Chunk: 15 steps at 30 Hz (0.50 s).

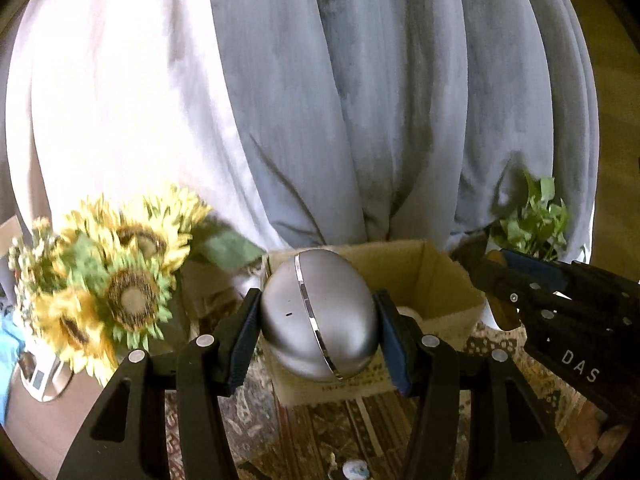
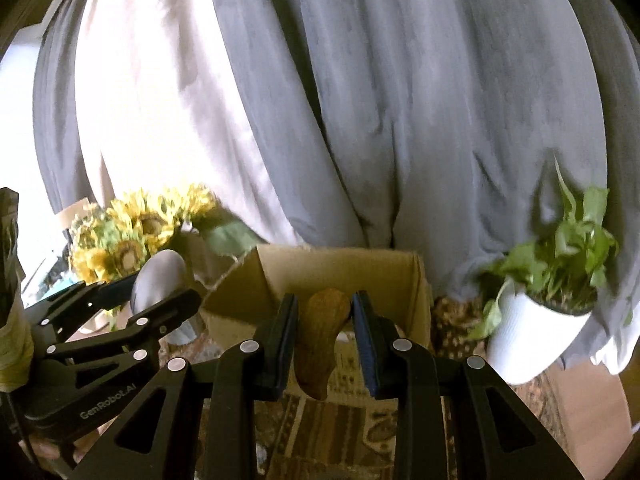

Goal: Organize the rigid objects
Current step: 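Open the left tool to drop the silver speaker into the box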

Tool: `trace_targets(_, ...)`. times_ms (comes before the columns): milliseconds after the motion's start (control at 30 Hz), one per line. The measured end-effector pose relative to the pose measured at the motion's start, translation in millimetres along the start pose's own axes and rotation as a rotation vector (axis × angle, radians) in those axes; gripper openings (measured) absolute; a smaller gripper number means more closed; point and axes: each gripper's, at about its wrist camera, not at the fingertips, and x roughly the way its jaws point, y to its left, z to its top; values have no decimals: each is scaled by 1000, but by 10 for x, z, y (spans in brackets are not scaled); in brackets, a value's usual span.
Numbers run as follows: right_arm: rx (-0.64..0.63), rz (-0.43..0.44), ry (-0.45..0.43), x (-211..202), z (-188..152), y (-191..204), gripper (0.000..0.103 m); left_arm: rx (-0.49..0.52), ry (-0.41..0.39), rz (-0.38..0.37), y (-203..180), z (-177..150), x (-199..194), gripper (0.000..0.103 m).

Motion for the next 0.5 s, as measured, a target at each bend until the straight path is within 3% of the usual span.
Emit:
trace_targets(233, -13, -4, -35, 100, 175, -24, 29, -3, -3, -1, 39, 164, 120, 54)
trace_targets(500, -17, -19, -28, 321, 309, -50, 29, -16, 67, -18, 74, 308, 447, 54)
